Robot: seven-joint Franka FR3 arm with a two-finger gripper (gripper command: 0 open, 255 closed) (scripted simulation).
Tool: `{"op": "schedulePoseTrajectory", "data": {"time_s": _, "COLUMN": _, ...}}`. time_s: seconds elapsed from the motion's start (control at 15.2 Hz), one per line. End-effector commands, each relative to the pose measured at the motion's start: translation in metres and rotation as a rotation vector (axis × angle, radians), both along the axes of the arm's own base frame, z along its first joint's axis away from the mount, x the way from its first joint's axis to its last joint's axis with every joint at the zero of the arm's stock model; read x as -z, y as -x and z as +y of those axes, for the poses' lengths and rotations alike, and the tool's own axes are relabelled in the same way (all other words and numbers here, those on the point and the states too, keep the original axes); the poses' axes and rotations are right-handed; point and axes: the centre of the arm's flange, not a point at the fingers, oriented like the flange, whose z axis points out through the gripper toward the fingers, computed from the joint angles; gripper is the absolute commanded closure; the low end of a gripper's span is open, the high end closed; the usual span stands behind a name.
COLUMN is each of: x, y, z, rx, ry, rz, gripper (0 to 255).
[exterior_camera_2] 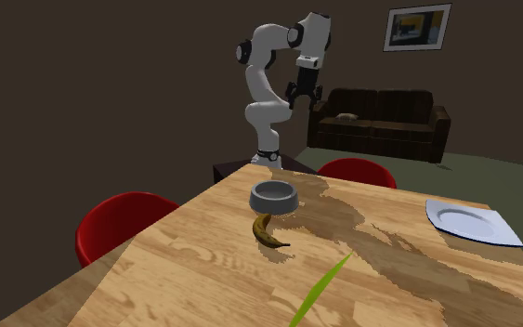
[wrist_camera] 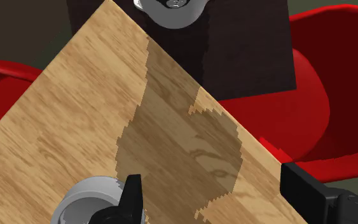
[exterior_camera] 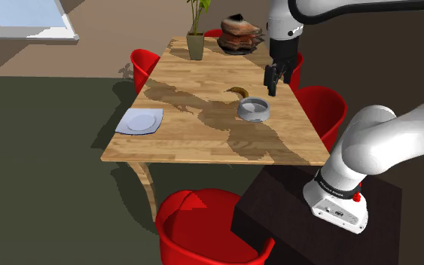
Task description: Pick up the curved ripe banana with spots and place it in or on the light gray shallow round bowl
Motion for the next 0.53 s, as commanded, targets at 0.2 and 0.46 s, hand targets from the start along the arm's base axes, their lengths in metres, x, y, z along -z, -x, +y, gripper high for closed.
{"op": "schedulePoseTrajectory", "data": {"time_s": 0.2, "x": 0.018, "y": -0.023, "z": -0.026, "rx": 0.006, "ry": -0.006, "rz": -0.009, "gripper": 0}}
{"op": "schedulePoseTrajectory", "data": {"time_s": 0.46, "x": 0.042, "y": -0.054, "z": -0.061, "rx": 0.013, "ry": -0.014, "rz": -0.022, "gripper": 0}}
